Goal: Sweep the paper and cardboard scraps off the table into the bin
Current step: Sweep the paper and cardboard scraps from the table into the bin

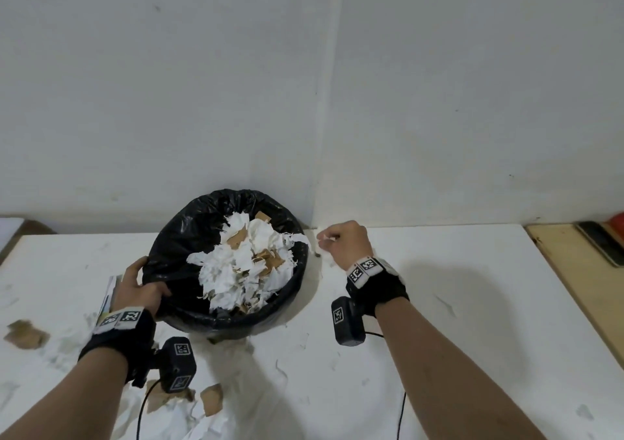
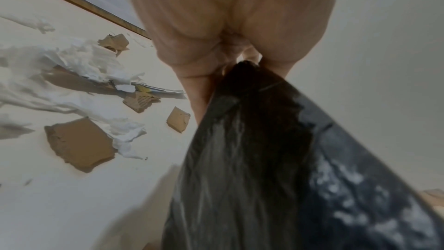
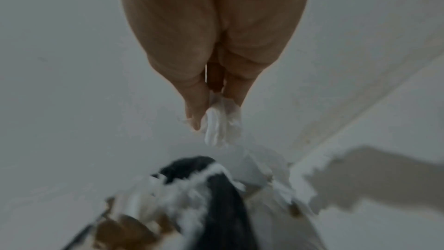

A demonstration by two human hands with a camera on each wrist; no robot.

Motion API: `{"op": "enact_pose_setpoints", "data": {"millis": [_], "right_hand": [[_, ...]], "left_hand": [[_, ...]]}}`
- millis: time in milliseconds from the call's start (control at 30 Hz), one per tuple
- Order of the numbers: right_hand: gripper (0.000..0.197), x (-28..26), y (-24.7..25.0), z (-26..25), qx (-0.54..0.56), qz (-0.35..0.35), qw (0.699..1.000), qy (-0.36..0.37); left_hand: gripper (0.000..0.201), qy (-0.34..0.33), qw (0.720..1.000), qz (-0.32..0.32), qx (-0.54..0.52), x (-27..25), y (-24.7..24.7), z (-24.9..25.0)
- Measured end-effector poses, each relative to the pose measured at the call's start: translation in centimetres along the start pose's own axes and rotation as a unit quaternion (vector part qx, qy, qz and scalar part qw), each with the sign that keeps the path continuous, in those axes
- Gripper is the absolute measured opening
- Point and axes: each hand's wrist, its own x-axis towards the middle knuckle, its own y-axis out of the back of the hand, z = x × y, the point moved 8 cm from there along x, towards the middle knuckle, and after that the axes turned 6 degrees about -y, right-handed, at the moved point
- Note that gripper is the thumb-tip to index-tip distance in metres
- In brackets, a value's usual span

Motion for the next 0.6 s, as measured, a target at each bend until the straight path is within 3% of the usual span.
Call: {"op": "enact_pose_setpoints", "data": {"millis": [133,300,400,500,600], "right_hand": [[0.02,-1.6,1.1,-6.6,0.052,0.009,0.997,0.057],[0.041,-2.9,-2.8,-9.6,0.062,-0.093,0.991,0.075],[0.035,-1.1,-1.2,-7.7,0.113,-0.04,0.992,0.049],[0.035,2.1,1.1,-2.0,0.089,0.026,0.995,-0.025],[0.061,5.2,0.2,5.0,-0.027,-0.027,0.994,-0.098]], "left_hand": [[0.08,-0.018,1.0,-0.014,0.021,-0.9,0.3,1.4],[0.079,-0.026,0.999,-0.027,0.023,-1.2,-1.0,2.2],[0.078,-0.018,1.0,-0.02,0.009,-0.5,-1.4,1.9],[0.079,-0.009,1.0,-0.012,-0.011,0.7,-1.7,1.2],[0.077,-0.005,1.0,0.0,-0.023,2.3,-1.6,0.4]]}}
